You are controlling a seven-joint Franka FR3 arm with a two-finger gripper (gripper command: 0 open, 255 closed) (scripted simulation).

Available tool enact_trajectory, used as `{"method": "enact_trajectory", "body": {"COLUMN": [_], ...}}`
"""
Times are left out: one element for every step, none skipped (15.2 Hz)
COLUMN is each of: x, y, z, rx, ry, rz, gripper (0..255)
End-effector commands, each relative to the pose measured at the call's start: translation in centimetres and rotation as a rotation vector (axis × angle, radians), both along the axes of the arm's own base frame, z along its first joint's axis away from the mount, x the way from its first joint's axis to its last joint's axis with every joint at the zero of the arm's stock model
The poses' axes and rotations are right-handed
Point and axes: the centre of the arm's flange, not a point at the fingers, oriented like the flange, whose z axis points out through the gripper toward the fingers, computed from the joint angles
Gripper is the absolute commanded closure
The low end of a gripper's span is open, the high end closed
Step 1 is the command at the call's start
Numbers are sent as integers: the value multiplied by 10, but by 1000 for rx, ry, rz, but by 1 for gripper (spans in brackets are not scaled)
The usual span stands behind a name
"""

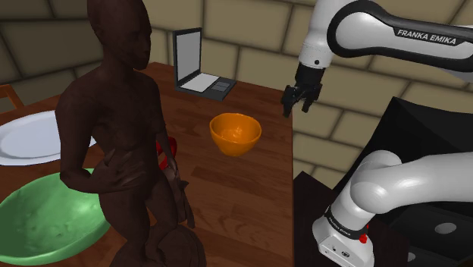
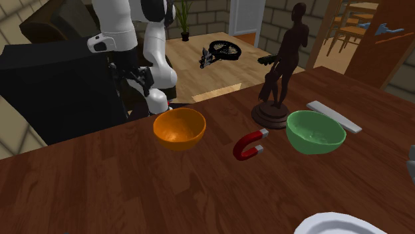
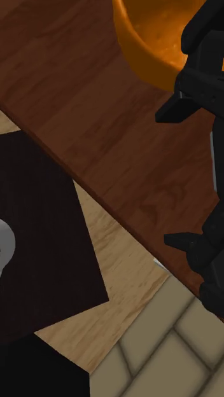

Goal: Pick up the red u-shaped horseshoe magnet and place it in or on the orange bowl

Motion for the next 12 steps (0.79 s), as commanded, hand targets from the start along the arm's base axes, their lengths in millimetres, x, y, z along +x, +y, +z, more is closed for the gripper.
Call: {"method": "enact_trajectory", "body": {"x": [-2,-2,0,1,3,5,7,10,13,16,19,23], "y": [28,41,54,67,80,93,106,118,131,144,156,169], "z": [-2,-3,-4,-6,-7,-8,-9,-10,-11,-12,-13,-14], "rx": [2,3,4,5,6,7,7,8,9,10,11,12], "ry": [0,0,0,0,0,0,0,0,0,0,0,0], "rz": [-53,-78,-102,-126,-151,-175,-199,-224,-248,-272,-297,-321], "gripper": [0,0,0,0,0,0,0,0,0,0,0,0]}}
